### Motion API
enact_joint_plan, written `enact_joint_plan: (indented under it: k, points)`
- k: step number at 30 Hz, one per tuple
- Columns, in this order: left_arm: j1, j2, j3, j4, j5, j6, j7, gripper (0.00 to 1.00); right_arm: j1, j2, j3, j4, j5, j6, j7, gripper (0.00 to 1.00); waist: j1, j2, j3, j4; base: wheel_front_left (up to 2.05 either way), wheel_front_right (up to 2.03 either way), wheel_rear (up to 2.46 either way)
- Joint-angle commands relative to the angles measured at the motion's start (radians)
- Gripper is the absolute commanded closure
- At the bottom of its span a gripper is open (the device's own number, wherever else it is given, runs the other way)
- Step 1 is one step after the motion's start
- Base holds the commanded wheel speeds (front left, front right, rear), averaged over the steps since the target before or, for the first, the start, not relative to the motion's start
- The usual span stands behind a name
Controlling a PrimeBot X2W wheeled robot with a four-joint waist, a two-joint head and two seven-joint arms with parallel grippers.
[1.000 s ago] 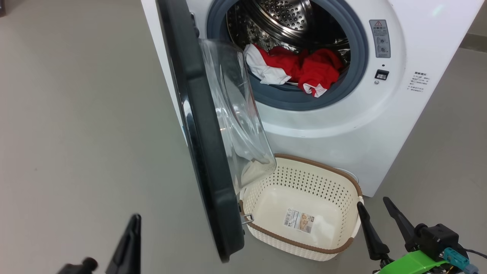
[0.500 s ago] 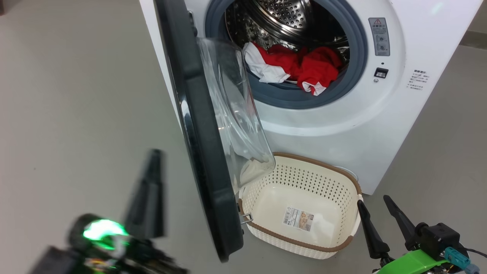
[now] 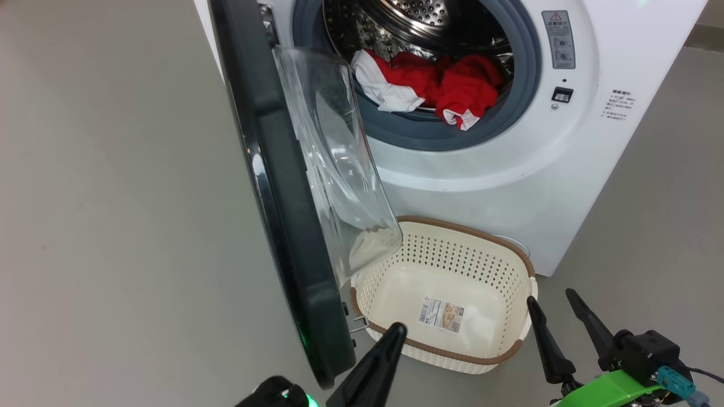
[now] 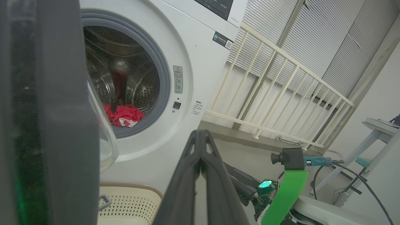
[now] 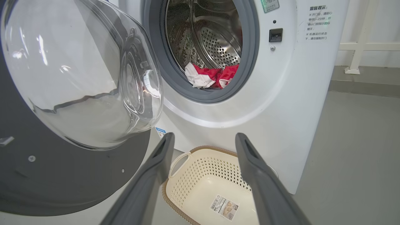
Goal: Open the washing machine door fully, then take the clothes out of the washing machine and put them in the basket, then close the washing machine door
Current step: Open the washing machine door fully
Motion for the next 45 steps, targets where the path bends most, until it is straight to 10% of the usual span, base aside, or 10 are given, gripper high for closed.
enact_joint_plan:
  k: [1, 13, 45]
  points:
    - [-0.018, 0.001, 0.030, -0.014, -0.011, -0.005, -0.005, 1.00, -0.037, -0.008, 0.027, -0.024, -0.008, 0.007, -0.009, 0.00, 0.0000, 0.0000, 0.002, -0.002, 0.00, 0.00, 0.00]
    - [-0.065, 0.001, 0.123, 0.159, -0.140, 0.017, -0.005, 1.00, -0.043, -0.007, 0.028, -0.022, -0.004, 0.007, -0.009, 0.00, 0.0000, 0.0000, 0.005, -0.005, 0.00, 0.00, 0.00]
    - [0.039, 0.001, 0.528, 0.120, -0.064, 0.119, -0.005, 1.00, -0.031, -0.009, 0.042, -0.024, 0.001, 0.007, -0.009, 0.00, 0.0000, 0.0000, -0.004, 0.044, 0.00, 0.00, 0.00]
